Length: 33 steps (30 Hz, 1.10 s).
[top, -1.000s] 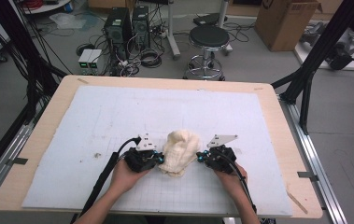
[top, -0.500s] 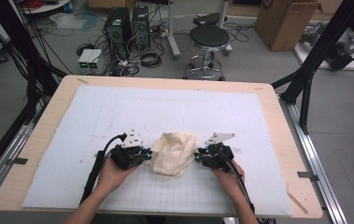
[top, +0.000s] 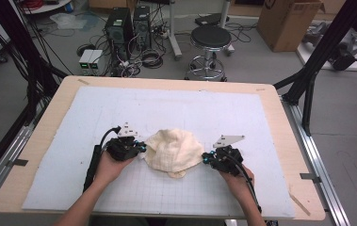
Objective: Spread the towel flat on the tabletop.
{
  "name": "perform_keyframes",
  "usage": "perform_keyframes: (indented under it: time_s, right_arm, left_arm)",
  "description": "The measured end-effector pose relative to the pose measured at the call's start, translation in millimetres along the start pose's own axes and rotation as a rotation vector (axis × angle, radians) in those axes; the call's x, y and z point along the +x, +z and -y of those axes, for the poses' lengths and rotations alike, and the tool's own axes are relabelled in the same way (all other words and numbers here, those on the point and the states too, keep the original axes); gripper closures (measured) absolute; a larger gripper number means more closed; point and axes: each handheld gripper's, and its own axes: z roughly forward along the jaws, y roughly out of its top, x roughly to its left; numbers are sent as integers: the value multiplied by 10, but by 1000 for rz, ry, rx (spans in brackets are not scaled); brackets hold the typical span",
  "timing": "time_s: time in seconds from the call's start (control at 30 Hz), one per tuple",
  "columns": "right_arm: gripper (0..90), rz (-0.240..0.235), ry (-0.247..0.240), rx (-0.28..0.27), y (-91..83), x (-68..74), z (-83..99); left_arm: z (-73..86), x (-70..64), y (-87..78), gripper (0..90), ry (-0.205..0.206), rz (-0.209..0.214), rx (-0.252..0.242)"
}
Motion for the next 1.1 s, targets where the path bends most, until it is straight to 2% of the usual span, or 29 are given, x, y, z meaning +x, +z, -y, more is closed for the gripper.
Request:
perform_keyframes:
  time_s: [0.07, 0.1, 0.13, 0.2, 0.23, 0.33, 0.43, 0.5, 0.6, 0.63, 0.67, 0.7, 0.8, 0.87, 0.97, 1.03, 1.07, 1.1]
  right_arm:
    - [853, 0, -6, 14, -89, 22, 85]
    - [853, 0, -6, 14, -89, 22, 85]
    - [852, 3, -17, 21, -161, 67, 159]
    - [852, 12, -18, 20, -204, 87, 199]
    - [852, 3, -5, 14, -303, 113, 273]
    - [851, 10, -9, 11, -391, 138, 333]
    - [851, 14, -6, 9, -520, 180, 452]
    - [850, 10, 1, 16, -606, 225, 550]
    - [845, -1, 4, 19, -645, 261, 609]
    - [841, -4, 3, 25, -654, 275, 622]
    - [783, -2, -18, 17, -665, 312, 630]
    - [783, -2, -18, 17, -665, 312, 630]
    - [705, -2, -26, -15, -664, 306, 579]
    - [682, -7, -20, -33, -632, 274, 521]
    - [661, -5, -31, -39, -542, 200, 433]
    - [650, -11, -28, -29, -428, 137, 381]
    - [650, -11, -28, -29, -428, 137, 381]
    - [643, -17, -26, -16, -364, 104, 365]
  left_arm:
    - [1, -1, 6, 859, -11, -15, 2]
    - [3, 6, 7, 859, -13, -16, 6]
    - [8, 11, 17, 854, -20, -8, 7]
    - [9, 8, 28, 839, -10, -7, 19]
    - [9, -7, 39, 759, -12, -3, 20]
    - [14, -44, 15, 736, 4, 2, 27]
    - [52, -80, -57, 683, 27, 9, 10]
    - [88, -87, -93, 656, 25, 22, 4]
    - [148, -111, -136, 646, 26, 51, 0]
    - [161, -130, -142, 645, 29, 72, -1]
    - [171, -168, -146, 645, 50, 91, -2]
    - [173, -196, -144, 645, 59, 97, 0]
    - [167, -279, -84, 666, 95, 130, 10]
    - [160, -286, -17, 671, 104, 112, 29]
    - [154, -241, 93, 653, 72, 102, 44]
    - [153, -234, 135, 664, 68, 104, 41]
    - [149, -239, 143, 664, 87, 95, 42]
    - [147, -253, 145, 728, 104, 82, 42]
